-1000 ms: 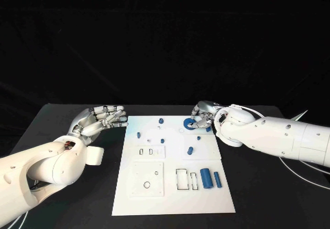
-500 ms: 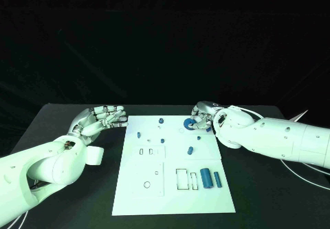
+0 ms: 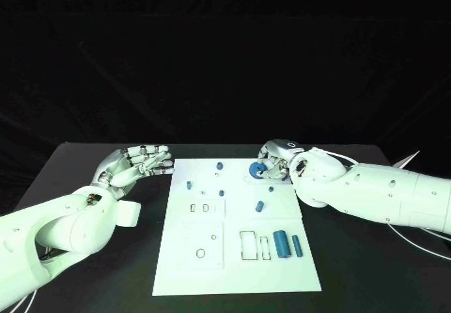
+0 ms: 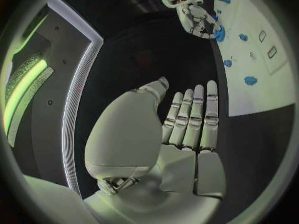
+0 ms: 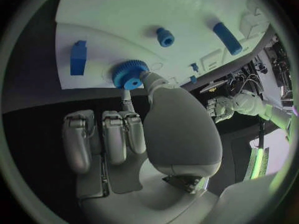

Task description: Assemble the parts on the task board

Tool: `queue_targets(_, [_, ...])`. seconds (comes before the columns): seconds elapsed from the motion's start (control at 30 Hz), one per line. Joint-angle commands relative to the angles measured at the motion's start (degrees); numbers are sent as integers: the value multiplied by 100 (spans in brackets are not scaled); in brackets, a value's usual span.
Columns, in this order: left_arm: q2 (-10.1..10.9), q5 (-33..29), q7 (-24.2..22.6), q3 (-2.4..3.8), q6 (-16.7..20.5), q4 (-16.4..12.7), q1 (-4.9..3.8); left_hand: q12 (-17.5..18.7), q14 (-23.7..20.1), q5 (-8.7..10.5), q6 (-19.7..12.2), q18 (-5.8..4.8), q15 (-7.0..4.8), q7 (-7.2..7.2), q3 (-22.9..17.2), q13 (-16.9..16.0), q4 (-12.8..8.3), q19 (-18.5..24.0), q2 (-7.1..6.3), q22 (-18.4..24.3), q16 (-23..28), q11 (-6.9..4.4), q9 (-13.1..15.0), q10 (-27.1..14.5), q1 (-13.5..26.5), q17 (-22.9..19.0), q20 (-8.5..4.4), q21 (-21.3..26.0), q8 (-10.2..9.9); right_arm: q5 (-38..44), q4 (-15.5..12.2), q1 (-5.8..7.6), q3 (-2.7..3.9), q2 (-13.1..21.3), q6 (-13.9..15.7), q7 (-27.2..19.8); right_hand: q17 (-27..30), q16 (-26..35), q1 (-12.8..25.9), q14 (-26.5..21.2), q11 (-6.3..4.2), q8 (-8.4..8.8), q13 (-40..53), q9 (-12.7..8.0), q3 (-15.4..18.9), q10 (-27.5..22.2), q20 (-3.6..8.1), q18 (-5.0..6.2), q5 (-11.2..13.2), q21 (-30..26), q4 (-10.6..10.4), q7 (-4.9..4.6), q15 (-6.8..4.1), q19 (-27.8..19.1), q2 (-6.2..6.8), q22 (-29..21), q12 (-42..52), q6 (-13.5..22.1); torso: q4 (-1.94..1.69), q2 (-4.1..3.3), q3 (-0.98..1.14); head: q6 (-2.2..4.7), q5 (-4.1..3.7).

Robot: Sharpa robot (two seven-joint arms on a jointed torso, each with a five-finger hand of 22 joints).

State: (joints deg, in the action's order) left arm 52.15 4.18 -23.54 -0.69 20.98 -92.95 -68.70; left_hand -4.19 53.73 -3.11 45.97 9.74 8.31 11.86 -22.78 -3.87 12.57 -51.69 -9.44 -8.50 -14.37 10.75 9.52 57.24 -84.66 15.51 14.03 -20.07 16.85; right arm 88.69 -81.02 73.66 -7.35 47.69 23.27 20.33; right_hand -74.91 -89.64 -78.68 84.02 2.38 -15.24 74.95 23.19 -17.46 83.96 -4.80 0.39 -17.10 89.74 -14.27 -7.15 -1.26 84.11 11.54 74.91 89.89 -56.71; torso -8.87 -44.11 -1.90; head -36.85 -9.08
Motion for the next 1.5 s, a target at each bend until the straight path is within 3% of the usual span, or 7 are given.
queue_targets(0.03, [-9,22,-27,3,-102,-3,-6,24,-26,19,-4,56,5,171,-28,2,-13,36,-12,5,29,-2,-8,36,28,5,-15,-23,-26,328,-62,-23,-11,12,303,34,-1509,-36,-25,598,-37,-35,1505,73,-53,604,35,-39,-61,26,-2,68,-49,589,23,1509,11,-100,-9,0,-2,20,-6])
queue_targets(0.4, [-9,22,-26,3,-106,16,-5,27,-26,19,-4,56,5,171,-34,3,-20,39,-8,5,29,-2,-8,36,21,9,-15,-24,-26,495,-519,-1,1,128,589,58,-1509,-36,6,598,-45,-34,1505,82,-128,604,41,-39,-123,26,-14,74,-56,589,40,1509,11,-113,1,3,-11,31,14])
queue_targets(0.53, [-9,22,-27,3,-109,16,-5,27,-25,19,-4,56,5,171,-36,3,-22,40,-7,6,29,-2,-8,36,20,10,-15,-24,-26,615,-696,9,3,61,613,79,-1509,-36,13,598,-45,-32,1505,82,-135,604,42,-39,-126,26,-17,73,-56,589,41,1509,11,-111,-5,0,-6,34,22])
queue_targets(0.73, [-9,22,-27,3,-112,12,-5,27,-25,19,-4,56,5,171,-36,3,-22,40,-7,6,29,-2,-8,36,20,10,-15,-24,-26,849,-821,14,4,-140,703,181,-1509,-36,22,598,-45,-28,1505,84,-162,604,43,-39,-132,26,-23,74,-57,589,34,1509,11,-108,-17,0,-15,30,28])
queue_targets(0.83, [-7,22,-26,3,-113,11,-5,27,-25,19,-4,56,5,171,-36,3,-22,40,-7,6,29,-2,-8,36,20,10,-15,-24,-26,967,-823,16,4,-293,721,246,-1509,-36,25,598,-45,-27,1505,84,-168,604,43,-39,-133,26,-25,73,-57,589,33,1509,11,-107,-18,3,-23,38,32])
queue_targets(1.03, [-11,22,-25,3,-103,9,-5,30,-25,19,-5,56,5,171,-43,3,-30,47,-5,6,30,-1,-9,36,15,16,-13,-24,-27,1057,-720,23,1,-538,644,356,-1509,-36,28,598,-44,-25,1505,84,-173,604,44,-39,-133,26,-26,73,-57,589,33,1509,11,-105,-29,-2,-21,62,17])
queue_targets(1.5, [-39,22,-22,3,-123,33,-5,31,-25,19,-6,56,6,172,-45,3,-32,50,-5,7,31,-1,-9,36,15,18,-13,-23,-28,1155,-286,1,-28,-1043,566,432,-1509,-36,47,598,-42,-16,1505,84,-199,604,44,-39,-121,26,-35,69,-56,589,32,1509,11,-95,-26,-10,-14,30,51])
